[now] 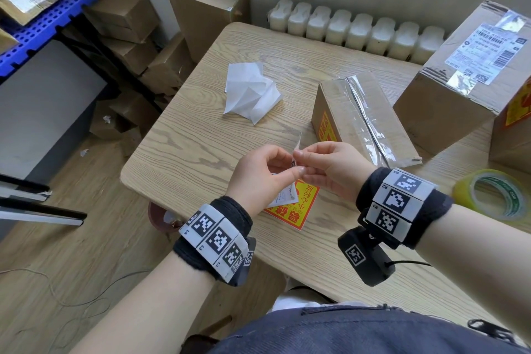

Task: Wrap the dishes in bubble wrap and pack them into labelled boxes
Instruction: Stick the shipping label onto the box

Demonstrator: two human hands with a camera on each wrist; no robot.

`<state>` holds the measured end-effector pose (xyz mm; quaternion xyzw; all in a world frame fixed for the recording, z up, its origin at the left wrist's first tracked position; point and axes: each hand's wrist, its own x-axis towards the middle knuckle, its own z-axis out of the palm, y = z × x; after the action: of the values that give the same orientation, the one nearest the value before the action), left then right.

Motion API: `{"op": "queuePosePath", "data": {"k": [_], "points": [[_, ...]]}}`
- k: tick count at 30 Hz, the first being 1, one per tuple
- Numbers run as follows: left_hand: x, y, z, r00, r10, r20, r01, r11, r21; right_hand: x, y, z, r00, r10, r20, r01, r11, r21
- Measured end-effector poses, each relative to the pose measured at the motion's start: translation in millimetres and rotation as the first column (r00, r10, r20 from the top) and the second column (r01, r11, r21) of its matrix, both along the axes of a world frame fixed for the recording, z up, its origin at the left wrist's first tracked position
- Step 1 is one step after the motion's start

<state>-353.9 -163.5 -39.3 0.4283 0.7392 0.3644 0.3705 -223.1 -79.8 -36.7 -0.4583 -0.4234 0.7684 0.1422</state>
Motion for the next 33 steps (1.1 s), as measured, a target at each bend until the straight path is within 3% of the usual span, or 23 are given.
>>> {"op": "queuePosePath", "data": {"k": [9, 17, 27, 33], "points": [[-2.3, 0.3, 3.2, 0.995, 0.016, 0.103, -0.016, 1.000, -0.007, -1.0, 1.7, 0.2, 1.000, -0.015, 0.018, 0.015, 1.000, 0.004], [-1.7, 2.3, 0.4, 0.998, 0.029, 0.057, -0.027, 0.999, -0.038, -9.0, 2.0, 3.0, 0.984, 0.007, 0.179, -0.046, 0.976, 0.211], [-4.0, 6.0, 6.6, 0.926, 0.172, 0.335, -0.114, 0.976, -0.187, -9.4, -0.9, 2.6, 0.985, 0.040, 0.170, -0.075, 0.977, 0.200], [-4.2, 6.9, 5.2, 0.934, 0.179, 0.310, -0.122, 0.973, -0.196, -9.2, -0.5, 3.1, 0.980, 0.080, 0.179, -0.120, 0.968, 0.222]]}}
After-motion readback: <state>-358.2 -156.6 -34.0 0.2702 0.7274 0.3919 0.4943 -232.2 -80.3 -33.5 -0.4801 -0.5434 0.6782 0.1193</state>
